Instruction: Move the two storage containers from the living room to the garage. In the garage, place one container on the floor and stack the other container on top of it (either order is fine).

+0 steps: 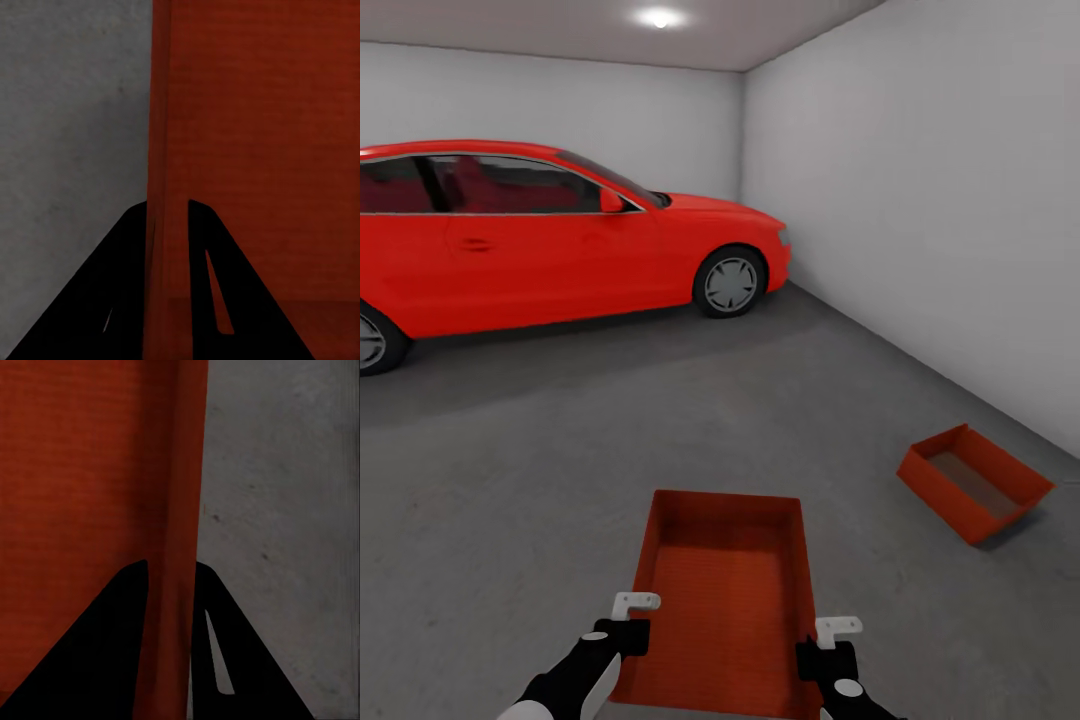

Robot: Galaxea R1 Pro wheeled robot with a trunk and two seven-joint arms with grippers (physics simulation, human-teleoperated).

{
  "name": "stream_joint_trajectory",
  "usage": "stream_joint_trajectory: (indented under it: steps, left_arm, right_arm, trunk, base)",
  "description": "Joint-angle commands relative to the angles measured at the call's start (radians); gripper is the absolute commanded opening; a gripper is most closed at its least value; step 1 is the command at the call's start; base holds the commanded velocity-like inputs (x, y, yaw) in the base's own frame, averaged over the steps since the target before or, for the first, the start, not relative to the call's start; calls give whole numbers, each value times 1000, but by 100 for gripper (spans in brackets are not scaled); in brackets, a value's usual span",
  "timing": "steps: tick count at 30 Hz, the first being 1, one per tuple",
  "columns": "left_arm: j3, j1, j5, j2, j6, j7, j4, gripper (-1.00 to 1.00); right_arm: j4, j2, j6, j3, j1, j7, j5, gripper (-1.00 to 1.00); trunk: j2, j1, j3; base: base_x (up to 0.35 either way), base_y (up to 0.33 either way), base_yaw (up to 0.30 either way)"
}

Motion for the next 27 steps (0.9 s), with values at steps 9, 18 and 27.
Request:
stream_joint_trajectory:
  steps: [9,18,27]
  left_arm:
    - [-8,-1,16,2,6,5,-5,-100]
    - [-8,-1,16,2,6,5,-5,-100]
    - [-8,-1,17,3,7,4,-4,-100]
  right_arm:
    - [58,-3,-3,10,-1,-3,-15,-100]
    - [58,-3,-3,10,-1,-3,-15,-100]
    - [58,-3,-3,10,-1,-3,-15,-100]
  trunk:
    - [-1,0,-1]
    - [-1,0,-1]
    - [-1,0,-1]
  base:
    - [0,0,-287]
    - [0,0,-287]
    - [1,0,-287]
